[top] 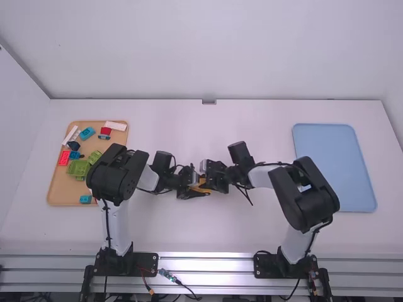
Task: Assemble lego blocks to make yellow taxi
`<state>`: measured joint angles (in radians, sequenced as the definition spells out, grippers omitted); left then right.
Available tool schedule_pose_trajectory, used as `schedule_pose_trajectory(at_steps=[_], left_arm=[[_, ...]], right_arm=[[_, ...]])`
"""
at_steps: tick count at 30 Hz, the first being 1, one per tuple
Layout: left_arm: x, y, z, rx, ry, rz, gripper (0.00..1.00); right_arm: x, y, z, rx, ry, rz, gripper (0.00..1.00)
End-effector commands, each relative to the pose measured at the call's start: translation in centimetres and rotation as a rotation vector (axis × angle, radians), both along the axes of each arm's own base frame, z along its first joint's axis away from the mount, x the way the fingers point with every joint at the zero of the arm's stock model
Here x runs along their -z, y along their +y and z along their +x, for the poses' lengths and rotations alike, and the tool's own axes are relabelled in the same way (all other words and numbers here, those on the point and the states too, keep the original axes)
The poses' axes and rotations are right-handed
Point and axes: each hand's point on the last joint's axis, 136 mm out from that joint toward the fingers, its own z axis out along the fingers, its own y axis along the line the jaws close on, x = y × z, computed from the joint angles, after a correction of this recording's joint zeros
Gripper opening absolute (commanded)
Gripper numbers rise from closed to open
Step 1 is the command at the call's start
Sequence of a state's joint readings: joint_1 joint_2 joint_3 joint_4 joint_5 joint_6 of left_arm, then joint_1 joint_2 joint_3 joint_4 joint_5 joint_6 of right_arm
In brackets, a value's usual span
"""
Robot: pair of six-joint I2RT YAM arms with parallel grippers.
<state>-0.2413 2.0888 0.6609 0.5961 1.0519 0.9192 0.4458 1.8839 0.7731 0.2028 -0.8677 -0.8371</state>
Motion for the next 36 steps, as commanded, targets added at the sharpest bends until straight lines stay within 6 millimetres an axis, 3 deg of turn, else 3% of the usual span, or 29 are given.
schedule_pose_trajectory(at_steps=[1,9,19,30,36], left_arm=[[0.7,0.4,0.5,-0.026,-0.008,0.041,0.43],[0.7,0.3,0.4,-0.024,-0.008,0.041,0.43],[0.7,0.2,0.3,-0.019,-0.008,0.041,0.43],[0.7,0.2,0.4,-0.022,-0.008,0.041,0.43],[0.7,0.3,0.4,-0.022,-0.009,0.041,0.43]], right_arm=[[3.1,-2.1,-0.1,0.07,0.038,-0.123,0.0],[2.3,-1.3,-1.5,-0.017,0.038,-0.046,0.0],[3.3,-1.0,-1.2,-0.022,0.093,0.051,0.0],[5.8,-0.6,-0.5,0.062,0.093,-0.154,0.0],[6.1,-0.4,-0.7,0.053,0.089,-0.188,0.0]])
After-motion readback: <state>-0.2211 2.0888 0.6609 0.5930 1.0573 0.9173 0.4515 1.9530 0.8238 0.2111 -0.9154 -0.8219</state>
